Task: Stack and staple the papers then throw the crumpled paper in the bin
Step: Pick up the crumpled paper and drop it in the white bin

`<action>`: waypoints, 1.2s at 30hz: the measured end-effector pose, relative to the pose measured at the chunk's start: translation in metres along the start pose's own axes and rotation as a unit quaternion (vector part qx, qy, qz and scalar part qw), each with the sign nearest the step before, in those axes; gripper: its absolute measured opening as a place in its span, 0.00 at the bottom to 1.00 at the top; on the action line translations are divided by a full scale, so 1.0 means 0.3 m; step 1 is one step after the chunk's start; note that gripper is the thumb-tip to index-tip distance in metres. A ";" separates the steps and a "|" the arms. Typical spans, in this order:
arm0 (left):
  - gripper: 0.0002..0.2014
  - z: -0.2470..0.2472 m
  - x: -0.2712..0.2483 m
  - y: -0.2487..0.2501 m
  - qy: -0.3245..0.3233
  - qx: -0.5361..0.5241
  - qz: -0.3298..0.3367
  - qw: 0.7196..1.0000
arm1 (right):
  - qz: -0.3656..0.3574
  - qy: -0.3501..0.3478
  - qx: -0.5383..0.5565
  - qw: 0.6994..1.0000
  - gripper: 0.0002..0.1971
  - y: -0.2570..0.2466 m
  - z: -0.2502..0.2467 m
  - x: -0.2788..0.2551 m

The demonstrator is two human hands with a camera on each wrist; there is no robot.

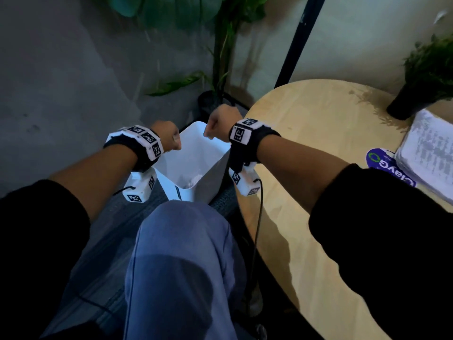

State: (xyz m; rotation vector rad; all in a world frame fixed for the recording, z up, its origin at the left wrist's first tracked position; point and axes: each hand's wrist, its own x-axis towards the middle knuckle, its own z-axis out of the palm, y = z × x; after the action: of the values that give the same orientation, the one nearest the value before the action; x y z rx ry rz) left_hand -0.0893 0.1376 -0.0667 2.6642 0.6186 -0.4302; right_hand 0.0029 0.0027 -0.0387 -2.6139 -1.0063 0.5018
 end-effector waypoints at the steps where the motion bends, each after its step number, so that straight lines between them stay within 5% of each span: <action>1: 0.08 0.015 0.007 -0.009 0.001 0.002 -0.002 1.000 | -0.004 0.000 -0.003 1.000 0.12 -0.009 0.011 0.021; 4: 0.13 0.046 0.029 -0.028 0.005 0.007 -0.013 1.000 | -0.007 -0.007 0.010 1.000 0.17 -0.021 0.038 0.049; 7: 0.19 0.058 0.040 -0.033 0.011 -0.018 -0.020 1.000 | -0.010 -0.040 0.078 0.996 0.08 -0.006 0.055 0.057; 10: 0.08 0.046 0.035 -0.016 -0.009 -0.021 0.010 1.000 | -0.028 -0.050 0.063 0.996 0.06 0.015 0.037 0.030; 11: 0.13 0.037 0.029 -0.005 -0.035 -0.021 0.021 0.999 | -0.032 -0.049 0.049 0.997 0.02 0.022 0.025 0.013; 14: 0.30 -0.002 0.007 0.047 -0.085 0.039 0.085 0.992 | -0.036 0.005 0.004 0.999 0.20 0.057 0.000 -0.033; 18: 0.14 -0.032 -0.055 0.175 -0.061 0.064 0.165 0.982 | -0.042 -0.009 -0.008 0.999 0.14 0.135 -0.040 -0.152; 20: 0.02 -0.032 -0.097 0.249 -0.087 0.052 0.181 0.978 | -0.049 -0.033 -0.022 0.998 0.20 0.192 -0.049 -0.223; 22: 0.11 -0.013 -0.128 0.319 -0.108 0.057 0.191 0.974 | -0.036 -0.042 -0.024 0.998 0.22 0.262 -0.055 -0.290; 28: 0.26 0.112 -0.217 0.398 -0.226 -0.021 0.029 0.973 | 0.024 -0.041 -0.025 0.999 0.20 0.428 -0.071 -0.445; 32: 0.34 0.190 -0.283 0.409 -0.223 -0.041 0.011 0.974 | 0.036 -0.024 -0.017 0.999 0.17 0.439 -0.063 -0.520; 36: 0.28 0.265 -0.317 0.414 -0.238 -0.032 0.009 0.971 | 0.020 -0.004 -0.013 1.000 0.16 0.415 -0.052 -0.578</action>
State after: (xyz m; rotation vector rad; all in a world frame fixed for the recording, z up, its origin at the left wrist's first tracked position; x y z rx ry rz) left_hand -0.1288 -0.0333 -0.0668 2.3718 0.4473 -0.9856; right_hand -0.0383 -0.2074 -0.0363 -2.6608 -0.9716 0.5118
